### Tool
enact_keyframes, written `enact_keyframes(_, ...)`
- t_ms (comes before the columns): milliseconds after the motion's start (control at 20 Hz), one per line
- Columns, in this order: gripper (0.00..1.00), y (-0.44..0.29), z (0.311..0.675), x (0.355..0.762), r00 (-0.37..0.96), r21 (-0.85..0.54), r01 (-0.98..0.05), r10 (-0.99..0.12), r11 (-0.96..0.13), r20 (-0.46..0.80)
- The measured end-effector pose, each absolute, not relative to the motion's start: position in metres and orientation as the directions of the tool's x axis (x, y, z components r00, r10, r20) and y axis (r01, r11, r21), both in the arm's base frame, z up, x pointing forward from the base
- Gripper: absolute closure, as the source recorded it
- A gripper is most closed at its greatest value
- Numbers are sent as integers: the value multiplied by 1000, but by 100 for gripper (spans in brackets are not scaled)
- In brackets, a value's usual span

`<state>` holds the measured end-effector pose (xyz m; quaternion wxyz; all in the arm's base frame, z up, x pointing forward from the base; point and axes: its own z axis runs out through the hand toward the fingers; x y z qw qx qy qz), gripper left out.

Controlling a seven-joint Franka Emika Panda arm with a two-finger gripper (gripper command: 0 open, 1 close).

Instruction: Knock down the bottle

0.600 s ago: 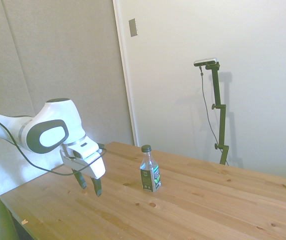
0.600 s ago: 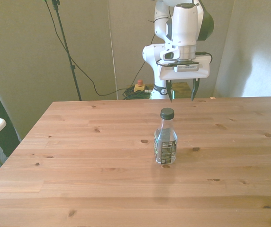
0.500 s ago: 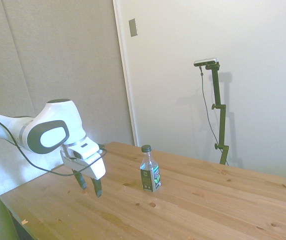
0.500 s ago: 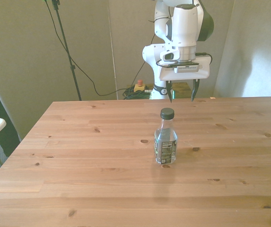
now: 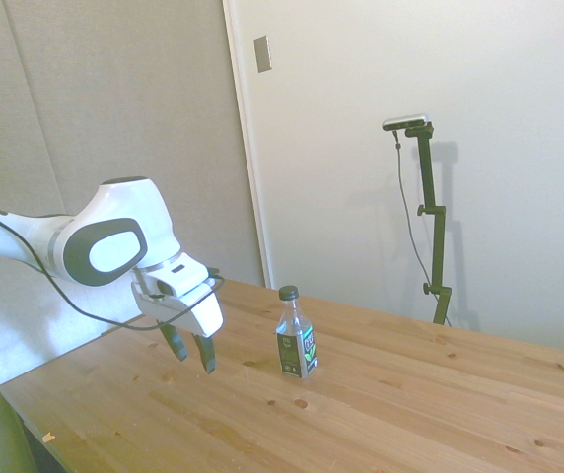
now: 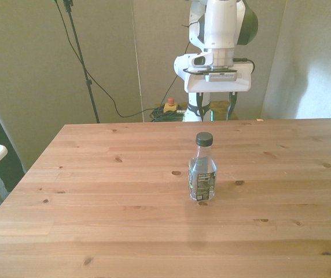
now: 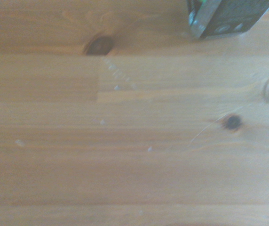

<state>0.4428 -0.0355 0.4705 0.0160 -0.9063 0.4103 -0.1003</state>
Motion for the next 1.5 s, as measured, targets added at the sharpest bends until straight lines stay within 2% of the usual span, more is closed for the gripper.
enact_keyframes(500, 100, -59, 484, 518, 629, -132, -729, -733, -672, 260)
enact_keyframes(1500, 100, -63, 503, 592, 501, -183, -797, -800, -575, 330)
